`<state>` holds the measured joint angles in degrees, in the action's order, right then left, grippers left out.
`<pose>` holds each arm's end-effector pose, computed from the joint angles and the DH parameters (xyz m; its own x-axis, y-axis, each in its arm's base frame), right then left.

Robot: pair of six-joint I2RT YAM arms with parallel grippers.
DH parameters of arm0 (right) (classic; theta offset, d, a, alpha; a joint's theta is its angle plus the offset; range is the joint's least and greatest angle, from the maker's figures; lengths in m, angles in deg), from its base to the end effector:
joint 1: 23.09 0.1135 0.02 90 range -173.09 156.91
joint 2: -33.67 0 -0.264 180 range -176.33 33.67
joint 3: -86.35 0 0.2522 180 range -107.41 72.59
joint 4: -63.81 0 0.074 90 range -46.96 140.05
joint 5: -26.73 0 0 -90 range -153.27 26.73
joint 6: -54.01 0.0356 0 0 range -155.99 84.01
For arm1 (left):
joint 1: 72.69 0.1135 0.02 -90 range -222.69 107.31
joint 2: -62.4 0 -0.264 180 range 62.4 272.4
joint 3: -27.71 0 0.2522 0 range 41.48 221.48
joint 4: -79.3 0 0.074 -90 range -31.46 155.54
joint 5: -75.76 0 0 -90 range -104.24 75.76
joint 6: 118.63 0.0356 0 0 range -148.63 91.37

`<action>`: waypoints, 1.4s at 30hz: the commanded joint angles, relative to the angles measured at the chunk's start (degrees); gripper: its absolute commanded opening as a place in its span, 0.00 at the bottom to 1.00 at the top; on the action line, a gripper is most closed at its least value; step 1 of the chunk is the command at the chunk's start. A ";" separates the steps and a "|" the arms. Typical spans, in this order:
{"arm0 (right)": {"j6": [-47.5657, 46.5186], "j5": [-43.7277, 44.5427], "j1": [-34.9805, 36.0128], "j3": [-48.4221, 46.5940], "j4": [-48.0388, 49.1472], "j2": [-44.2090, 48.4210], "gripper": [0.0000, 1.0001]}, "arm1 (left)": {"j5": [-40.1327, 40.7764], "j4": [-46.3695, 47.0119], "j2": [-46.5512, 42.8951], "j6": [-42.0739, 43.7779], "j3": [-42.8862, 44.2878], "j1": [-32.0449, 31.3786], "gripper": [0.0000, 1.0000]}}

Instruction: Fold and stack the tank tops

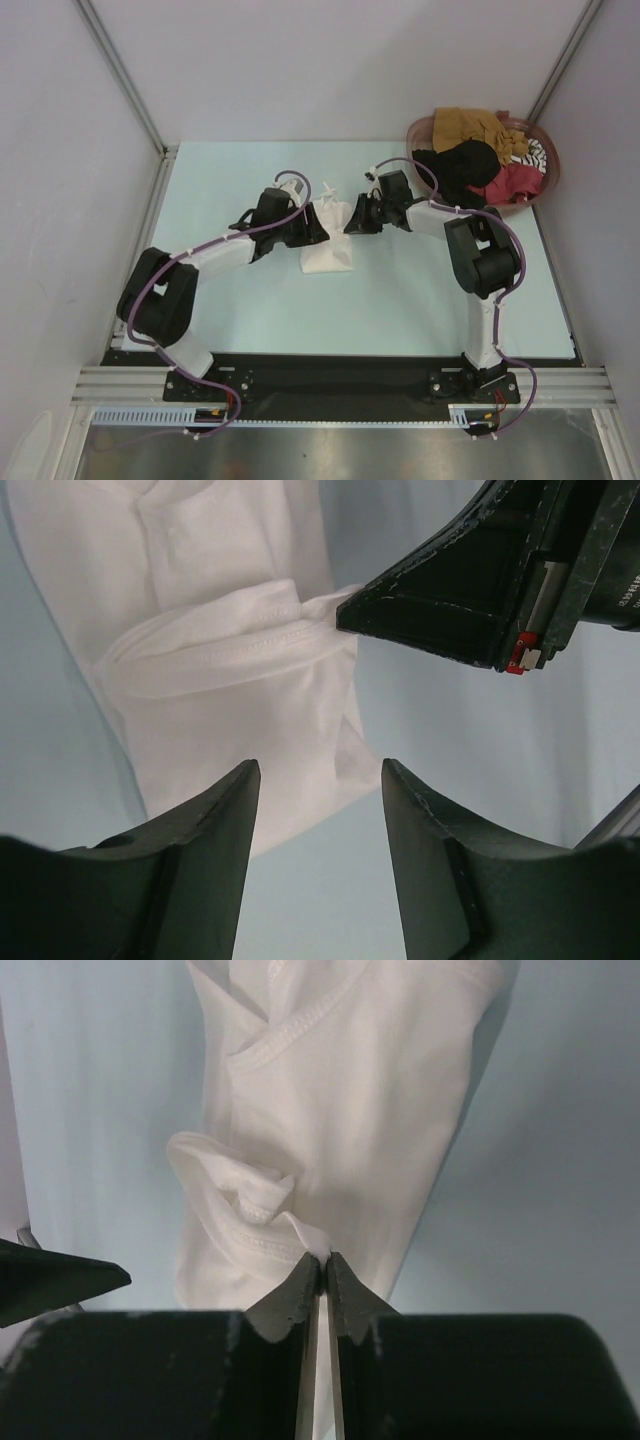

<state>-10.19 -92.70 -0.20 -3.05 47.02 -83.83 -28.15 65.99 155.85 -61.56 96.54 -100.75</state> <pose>0.3974 0.1868 0.1548 -0.8724 0.0431 -0.4869 -0.3108 0.7200 0.6206 0.3055 -0.1726 0.2052 -0.7945 -0.1745 -0.5817 0.2288 0.8013 -0.5528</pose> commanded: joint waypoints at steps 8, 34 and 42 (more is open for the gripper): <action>-1.89 4.73 1.01 -3.81 -7.17 6.22 0.07 | -3.40 3.51 5.86 0.76 5.13 -3.50 0.53; 0.04 7.73 -0.31 -14.72 -13.59 -5.20 0.14 | -0.50 6.75 18.70 -2.66 6.90 -4.56 0.46; 1.00 5.44 -1.36 -12.00 -10.34 -3.37 0.53 | -1.21 9.75 14.31 -1.97 2.94 -4.38 0.57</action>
<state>-9.57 -85.64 -1.25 -15.53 33.55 -90.27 -31.06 76.83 172.99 -64.51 101.13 -105.45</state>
